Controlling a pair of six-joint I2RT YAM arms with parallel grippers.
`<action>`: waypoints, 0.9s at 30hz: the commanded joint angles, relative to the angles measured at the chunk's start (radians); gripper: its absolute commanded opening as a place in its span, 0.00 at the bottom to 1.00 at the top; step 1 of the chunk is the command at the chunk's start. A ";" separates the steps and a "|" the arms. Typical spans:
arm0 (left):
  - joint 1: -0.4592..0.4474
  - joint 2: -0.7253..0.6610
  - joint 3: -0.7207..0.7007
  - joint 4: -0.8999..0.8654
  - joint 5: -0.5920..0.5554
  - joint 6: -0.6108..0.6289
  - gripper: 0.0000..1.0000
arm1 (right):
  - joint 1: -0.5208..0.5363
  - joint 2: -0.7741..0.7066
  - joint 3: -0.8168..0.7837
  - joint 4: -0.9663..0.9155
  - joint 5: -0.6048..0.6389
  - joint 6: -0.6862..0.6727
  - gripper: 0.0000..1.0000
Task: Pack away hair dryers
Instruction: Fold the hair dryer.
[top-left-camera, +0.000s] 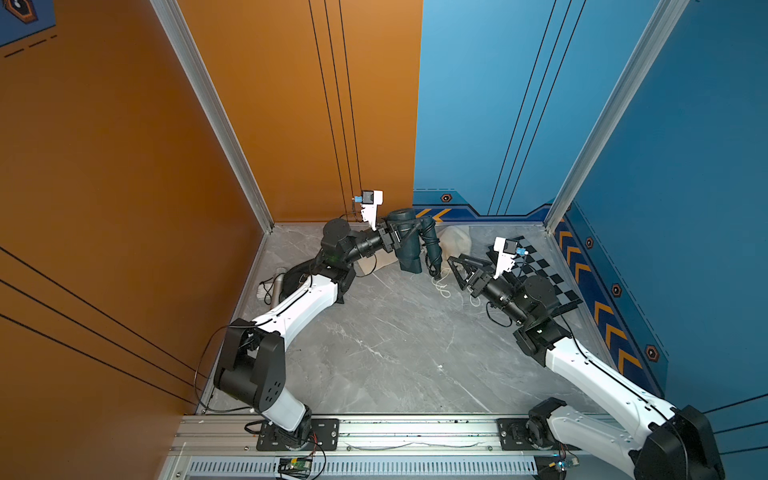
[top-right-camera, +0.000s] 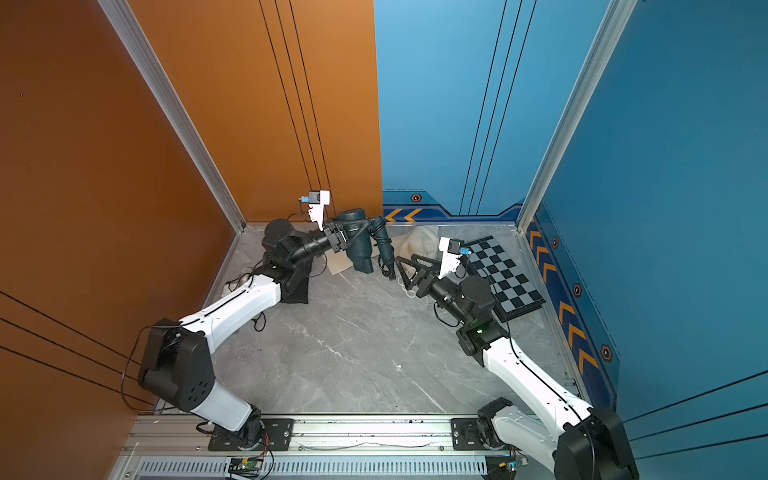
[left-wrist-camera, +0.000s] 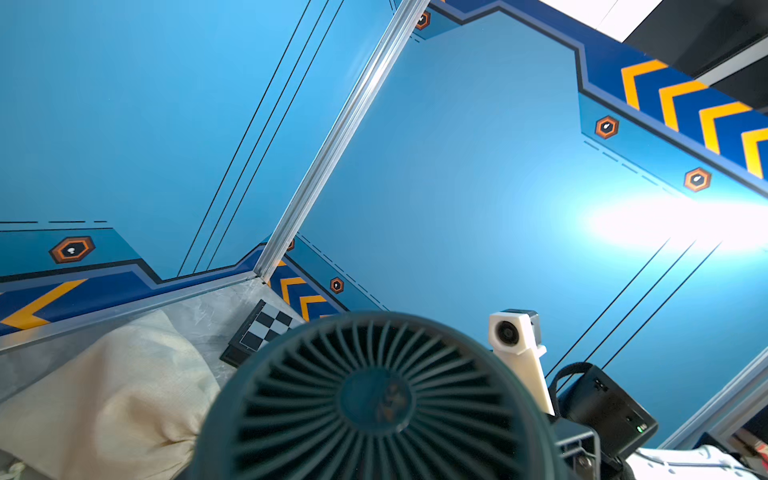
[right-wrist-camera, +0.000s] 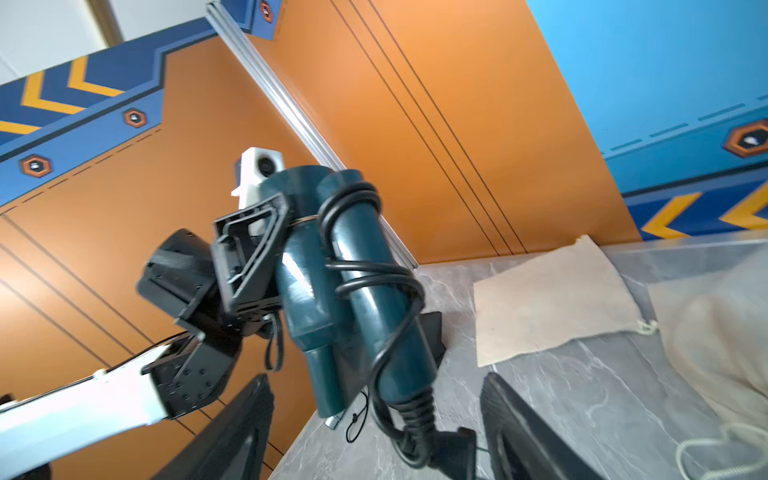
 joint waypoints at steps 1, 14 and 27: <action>-0.004 0.001 0.038 0.169 0.040 -0.100 0.00 | -0.008 0.033 -0.028 0.179 -0.063 -0.026 0.81; -0.044 0.003 0.079 0.172 0.043 -0.111 0.00 | -0.056 0.311 0.011 0.589 -0.112 0.141 0.78; -0.064 0.034 0.101 0.194 0.018 -0.131 0.00 | -0.002 0.455 0.112 0.757 -0.090 0.244 0.57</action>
